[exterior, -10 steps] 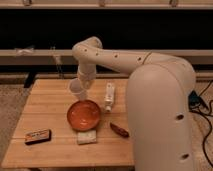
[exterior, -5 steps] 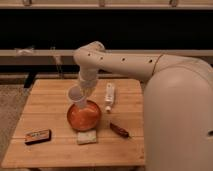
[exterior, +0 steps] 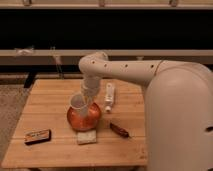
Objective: Place the ceramic cup in the ceramic bowl
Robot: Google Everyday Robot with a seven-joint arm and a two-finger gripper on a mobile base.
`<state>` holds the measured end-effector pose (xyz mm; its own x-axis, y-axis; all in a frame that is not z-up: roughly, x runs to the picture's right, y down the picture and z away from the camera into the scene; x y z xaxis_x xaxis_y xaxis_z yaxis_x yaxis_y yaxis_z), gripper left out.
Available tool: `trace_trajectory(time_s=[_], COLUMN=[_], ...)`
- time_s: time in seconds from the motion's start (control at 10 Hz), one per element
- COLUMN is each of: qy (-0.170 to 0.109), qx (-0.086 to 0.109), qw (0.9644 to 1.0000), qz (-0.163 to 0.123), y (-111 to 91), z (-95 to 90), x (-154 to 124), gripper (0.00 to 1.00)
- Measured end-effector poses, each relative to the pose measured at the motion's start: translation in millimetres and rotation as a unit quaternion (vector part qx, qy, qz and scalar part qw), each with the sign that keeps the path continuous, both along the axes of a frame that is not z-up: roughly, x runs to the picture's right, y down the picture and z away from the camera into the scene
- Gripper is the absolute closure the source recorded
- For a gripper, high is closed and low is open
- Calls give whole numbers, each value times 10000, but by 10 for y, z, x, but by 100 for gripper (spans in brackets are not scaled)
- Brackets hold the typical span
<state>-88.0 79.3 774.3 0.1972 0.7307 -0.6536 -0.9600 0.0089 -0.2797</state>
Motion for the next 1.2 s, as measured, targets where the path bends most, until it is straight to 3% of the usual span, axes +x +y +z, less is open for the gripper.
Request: trace_trajectory(time_s=[0.7, 1.2], qy=[36, 3], qx=[-238, -185], qw=[9997, 9998], qz=[86, 61], y=[159, 105], z=[139, 172], x=[31, 27], gripper=[34, 34])
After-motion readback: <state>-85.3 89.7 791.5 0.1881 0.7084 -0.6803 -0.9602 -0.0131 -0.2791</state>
